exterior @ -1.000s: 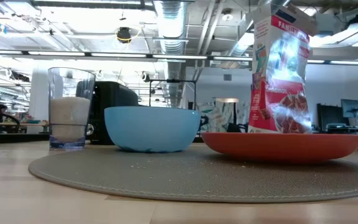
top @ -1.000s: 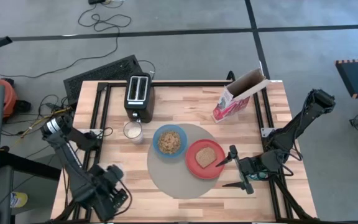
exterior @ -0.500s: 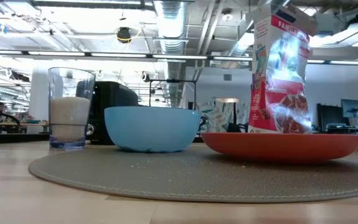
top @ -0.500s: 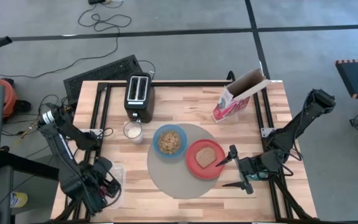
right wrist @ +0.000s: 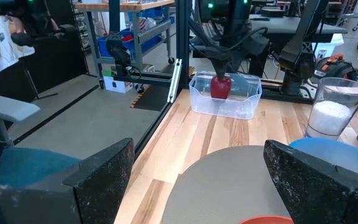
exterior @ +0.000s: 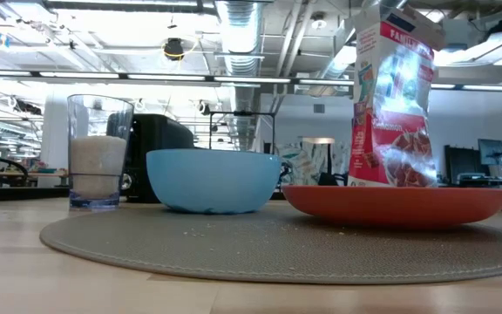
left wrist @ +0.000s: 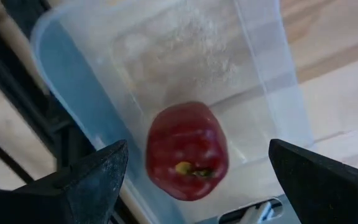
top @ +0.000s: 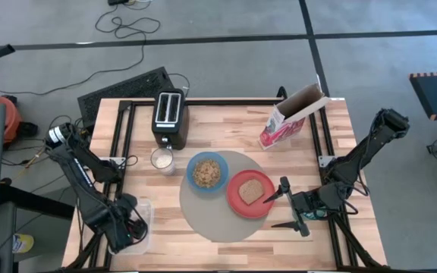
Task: Arrange a breakfast setting
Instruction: Put the apple on the gray placemat
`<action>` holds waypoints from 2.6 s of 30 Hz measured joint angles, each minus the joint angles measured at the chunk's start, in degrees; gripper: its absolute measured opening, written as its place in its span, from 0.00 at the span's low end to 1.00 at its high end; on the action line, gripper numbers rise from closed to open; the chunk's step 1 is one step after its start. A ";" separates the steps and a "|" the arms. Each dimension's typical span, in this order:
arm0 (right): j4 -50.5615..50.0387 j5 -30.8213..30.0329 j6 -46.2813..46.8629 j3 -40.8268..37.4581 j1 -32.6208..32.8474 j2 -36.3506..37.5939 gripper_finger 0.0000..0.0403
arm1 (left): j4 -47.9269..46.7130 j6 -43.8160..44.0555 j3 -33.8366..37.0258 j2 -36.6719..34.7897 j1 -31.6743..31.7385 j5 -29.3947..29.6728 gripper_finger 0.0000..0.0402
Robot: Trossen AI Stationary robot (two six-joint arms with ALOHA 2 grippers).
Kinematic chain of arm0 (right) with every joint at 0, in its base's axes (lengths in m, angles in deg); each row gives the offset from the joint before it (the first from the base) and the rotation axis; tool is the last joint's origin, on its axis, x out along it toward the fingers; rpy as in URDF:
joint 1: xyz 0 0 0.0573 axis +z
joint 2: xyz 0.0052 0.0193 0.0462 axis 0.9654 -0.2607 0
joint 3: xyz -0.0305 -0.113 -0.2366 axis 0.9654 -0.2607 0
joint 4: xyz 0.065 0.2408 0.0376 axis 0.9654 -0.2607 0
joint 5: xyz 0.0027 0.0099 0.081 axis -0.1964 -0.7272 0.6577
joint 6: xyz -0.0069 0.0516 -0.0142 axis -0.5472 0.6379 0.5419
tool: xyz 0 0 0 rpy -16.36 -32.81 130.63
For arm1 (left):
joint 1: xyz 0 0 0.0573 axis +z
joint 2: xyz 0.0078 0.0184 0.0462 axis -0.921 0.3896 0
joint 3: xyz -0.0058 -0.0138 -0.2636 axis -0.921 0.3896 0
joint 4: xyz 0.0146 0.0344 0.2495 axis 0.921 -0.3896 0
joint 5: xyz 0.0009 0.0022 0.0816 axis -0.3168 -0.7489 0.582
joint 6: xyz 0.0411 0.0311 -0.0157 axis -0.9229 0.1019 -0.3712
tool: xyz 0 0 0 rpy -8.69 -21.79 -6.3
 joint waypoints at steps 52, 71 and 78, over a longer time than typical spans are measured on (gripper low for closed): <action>-0.11 0.00 0.20 0.00 -1.14 0.00 0.96 | 11.38 -5.16 4.32 6.29 -0.02 -3.66 0.59; -0.10 0.00 0.21 0.00 -1.14 0.00 0.96 | -7.27 -7.60 -14.71 6.27 0.31 7.26 0.60; -0.11 0.00 0.22 0.00 -1.14 0.00 0.96 | -9.58 -10.99 -17.95 6.25 2.35 11.44 0.60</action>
